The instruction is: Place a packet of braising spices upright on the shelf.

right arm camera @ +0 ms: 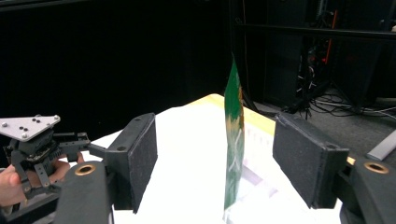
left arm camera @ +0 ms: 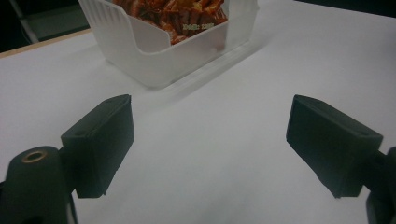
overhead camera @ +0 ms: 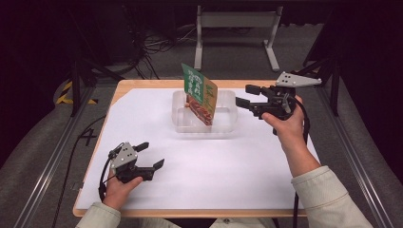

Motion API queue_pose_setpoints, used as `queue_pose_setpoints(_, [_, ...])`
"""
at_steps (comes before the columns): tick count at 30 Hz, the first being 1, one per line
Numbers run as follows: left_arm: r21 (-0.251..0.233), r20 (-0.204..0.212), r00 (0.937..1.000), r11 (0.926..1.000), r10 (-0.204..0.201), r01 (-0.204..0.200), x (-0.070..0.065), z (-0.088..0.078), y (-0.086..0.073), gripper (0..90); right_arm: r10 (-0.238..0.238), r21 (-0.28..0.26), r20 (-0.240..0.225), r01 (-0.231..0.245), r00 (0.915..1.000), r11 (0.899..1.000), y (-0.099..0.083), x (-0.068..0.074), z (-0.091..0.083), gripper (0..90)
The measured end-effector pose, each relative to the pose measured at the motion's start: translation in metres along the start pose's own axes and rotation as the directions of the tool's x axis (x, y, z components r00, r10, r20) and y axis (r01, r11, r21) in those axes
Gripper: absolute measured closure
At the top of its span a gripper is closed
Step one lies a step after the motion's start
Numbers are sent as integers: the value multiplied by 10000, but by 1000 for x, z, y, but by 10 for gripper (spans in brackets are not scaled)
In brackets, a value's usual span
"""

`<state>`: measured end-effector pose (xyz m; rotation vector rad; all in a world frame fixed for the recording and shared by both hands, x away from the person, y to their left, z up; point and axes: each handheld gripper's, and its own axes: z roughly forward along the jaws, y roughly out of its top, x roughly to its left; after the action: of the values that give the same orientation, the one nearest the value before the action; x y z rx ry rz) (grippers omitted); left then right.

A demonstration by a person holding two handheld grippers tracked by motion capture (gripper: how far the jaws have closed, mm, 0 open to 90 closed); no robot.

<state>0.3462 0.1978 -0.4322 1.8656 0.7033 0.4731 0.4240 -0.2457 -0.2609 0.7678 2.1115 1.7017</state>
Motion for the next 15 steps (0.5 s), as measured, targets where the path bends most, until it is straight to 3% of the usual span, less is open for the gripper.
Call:
queue_pose_setpoints(10, [-33,102,9999,10000,-58,59,0,-1,1,166,-660,201,437,652,9969,9977,-13,6,-23,296])
queue_pose_setpoints(15, [-86,130,9999,9999,-75,76,0,-1,1,167,-695,95,378,692,9969,9976,-19,9,-31,294])
